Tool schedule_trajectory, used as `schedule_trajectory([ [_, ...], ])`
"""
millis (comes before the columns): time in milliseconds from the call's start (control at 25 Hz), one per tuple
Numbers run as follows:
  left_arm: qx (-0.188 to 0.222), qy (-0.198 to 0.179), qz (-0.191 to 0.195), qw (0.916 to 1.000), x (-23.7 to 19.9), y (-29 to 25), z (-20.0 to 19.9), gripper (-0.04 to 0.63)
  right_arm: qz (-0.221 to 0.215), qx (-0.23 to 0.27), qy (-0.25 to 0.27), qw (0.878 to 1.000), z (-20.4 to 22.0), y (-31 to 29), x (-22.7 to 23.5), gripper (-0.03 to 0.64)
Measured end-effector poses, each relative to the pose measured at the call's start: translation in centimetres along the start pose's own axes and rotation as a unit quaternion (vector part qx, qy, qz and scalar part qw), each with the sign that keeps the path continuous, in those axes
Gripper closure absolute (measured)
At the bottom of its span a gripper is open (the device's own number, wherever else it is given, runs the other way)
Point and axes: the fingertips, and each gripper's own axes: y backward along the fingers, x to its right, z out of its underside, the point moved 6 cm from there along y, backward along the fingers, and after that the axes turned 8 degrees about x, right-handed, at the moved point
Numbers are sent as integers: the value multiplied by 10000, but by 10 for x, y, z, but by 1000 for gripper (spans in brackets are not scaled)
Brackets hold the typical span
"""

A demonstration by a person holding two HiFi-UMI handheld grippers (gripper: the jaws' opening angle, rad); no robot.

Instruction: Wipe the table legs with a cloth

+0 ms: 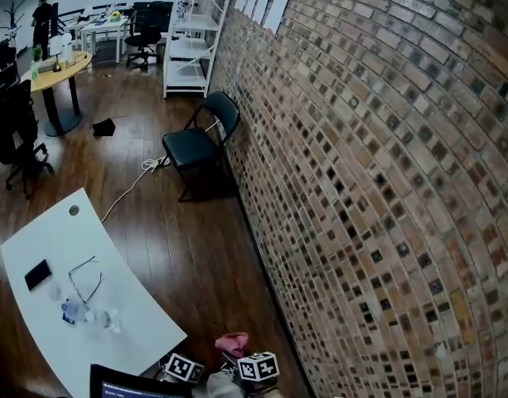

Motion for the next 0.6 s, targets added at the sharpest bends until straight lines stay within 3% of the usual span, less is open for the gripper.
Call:
schedule_trajectory([
  [240,281,-402,132,9987,3,6,-29,594,221,65,292,9993,0,7,-6,552],
  [400,1101,38,453,9929,14,14,-67,594,133,-30,407,9991,-2,7,-5,552],
  [600,1213,252,425,9914,10,26,-79,594,-32,34,382,9993,-9,3,-6,552],
])
